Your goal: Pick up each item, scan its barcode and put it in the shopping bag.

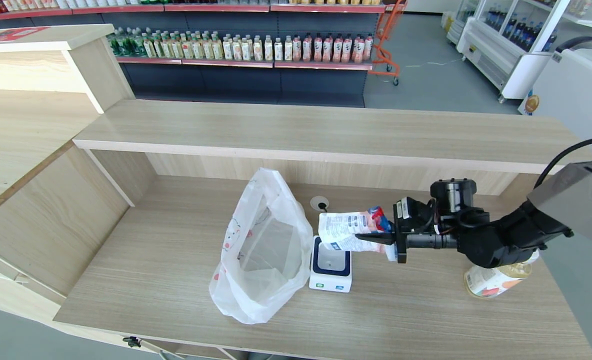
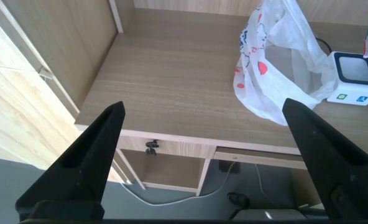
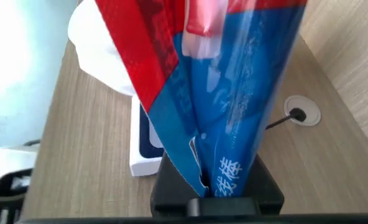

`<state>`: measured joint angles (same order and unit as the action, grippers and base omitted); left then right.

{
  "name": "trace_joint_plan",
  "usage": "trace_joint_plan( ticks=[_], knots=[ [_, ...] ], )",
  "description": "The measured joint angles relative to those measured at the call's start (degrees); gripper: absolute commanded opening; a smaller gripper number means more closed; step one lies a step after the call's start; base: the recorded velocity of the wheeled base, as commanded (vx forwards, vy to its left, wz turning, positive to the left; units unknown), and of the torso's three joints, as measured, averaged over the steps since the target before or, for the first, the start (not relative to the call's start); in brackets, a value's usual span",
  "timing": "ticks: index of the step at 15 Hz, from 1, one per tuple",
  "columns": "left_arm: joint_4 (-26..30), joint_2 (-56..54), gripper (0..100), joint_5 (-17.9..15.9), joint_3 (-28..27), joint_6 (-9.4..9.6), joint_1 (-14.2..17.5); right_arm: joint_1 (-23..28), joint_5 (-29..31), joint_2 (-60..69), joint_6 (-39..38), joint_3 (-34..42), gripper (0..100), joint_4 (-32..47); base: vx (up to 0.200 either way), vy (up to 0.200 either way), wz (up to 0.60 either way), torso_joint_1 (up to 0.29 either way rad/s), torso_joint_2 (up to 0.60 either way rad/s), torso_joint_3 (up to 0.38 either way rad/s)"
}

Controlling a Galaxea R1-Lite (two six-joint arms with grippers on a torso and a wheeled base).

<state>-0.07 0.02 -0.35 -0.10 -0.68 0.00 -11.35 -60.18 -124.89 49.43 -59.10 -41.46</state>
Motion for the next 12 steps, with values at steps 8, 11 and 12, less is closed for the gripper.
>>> trace_joint_plan(
  ticks=[8,11,12],
  knots=[
    [0.00,0.00,100,0.00,0.00,0.02,0.00,2.49,20.29,28.95,-67.74,14.90,0,13.25,0.000,0.000,0.00,0.000,0.00,0.000],
    [0.00,0.00,100,0.00,0.00,0.00,0.00,0.38,21.52,35.71,-75.92,18.07,0,16.04,0.000,0.000,0.00,0.000,0.00,0.000],
    [0.00,0.00,100,0.00,0.00,0.02,0.00,0.09,21.63,37.08,-76.42,18.99,0,16.18,0.000,0.000,0.00,0.000,0.00,0.000]
  ],
)
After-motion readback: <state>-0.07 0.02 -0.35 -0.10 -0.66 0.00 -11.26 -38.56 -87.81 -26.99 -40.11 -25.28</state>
